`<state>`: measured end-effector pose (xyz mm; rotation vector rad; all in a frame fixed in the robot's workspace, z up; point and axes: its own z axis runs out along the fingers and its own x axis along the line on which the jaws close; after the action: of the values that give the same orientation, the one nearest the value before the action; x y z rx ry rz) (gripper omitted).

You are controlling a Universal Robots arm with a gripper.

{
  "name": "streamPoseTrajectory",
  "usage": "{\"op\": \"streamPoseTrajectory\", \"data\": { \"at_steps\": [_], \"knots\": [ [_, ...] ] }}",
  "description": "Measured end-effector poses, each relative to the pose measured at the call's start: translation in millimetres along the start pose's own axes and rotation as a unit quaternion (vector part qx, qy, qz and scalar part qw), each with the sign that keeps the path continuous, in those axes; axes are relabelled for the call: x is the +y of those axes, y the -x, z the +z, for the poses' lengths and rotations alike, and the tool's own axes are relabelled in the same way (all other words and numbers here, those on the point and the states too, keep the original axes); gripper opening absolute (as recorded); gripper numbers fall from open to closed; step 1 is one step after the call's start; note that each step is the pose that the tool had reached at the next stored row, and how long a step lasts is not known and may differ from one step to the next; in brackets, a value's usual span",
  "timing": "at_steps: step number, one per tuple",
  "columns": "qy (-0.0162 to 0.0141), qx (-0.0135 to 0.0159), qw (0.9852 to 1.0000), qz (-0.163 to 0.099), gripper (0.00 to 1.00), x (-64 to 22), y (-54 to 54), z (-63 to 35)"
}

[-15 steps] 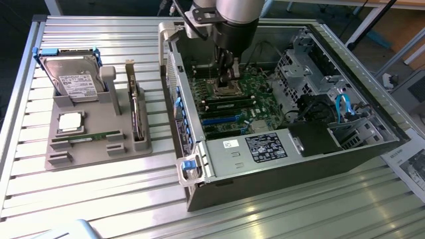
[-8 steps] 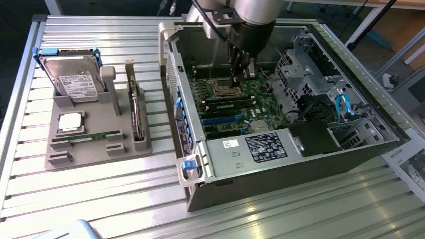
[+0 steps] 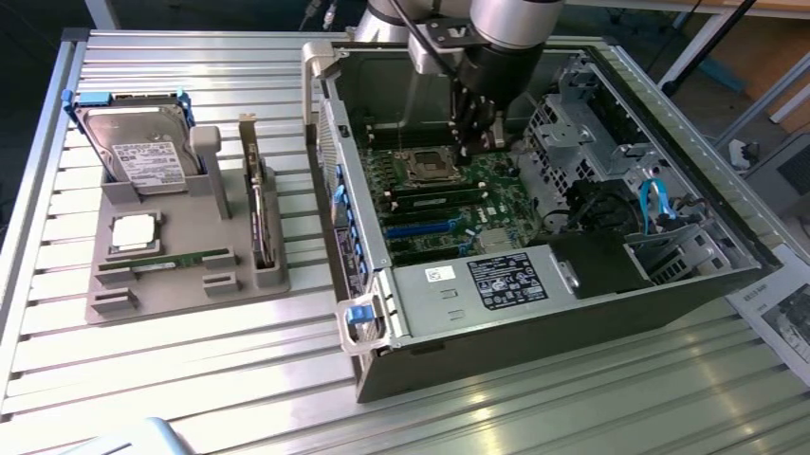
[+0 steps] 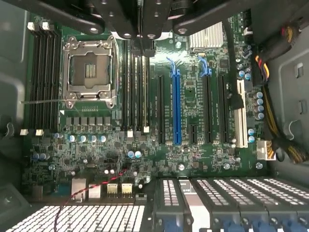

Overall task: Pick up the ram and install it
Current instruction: 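Press down the ram until it locks into place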

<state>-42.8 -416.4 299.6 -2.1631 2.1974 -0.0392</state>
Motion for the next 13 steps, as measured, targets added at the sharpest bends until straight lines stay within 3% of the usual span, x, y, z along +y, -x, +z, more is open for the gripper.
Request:
{"op": "streamPoseTrajectory", "data": {
  "at_steps": [3, 8, 9, 12, 13],
  "knots": [
    [0.0047, 0.0001, 1.0000, 0.000, 0.10, -6.9, -0.2, 0.4],
    [0.0052, 0.0001, 1.0000, 0.000, 0.10, -7.3, -0.2, 0.4],
    [0.0065, 0.0001, 1.0000, 0.000, 0.10, -7.5, -0.2, 0.4],
    [0.0126, 0.0003, 0.9999, 0.000, 0.10, -8.0, -0.2, 0.4],
    [0.0166, 0.0004, 0.9999, 0.000, 0.10, -8.7, -0.2, 0.5]
  ]
}}
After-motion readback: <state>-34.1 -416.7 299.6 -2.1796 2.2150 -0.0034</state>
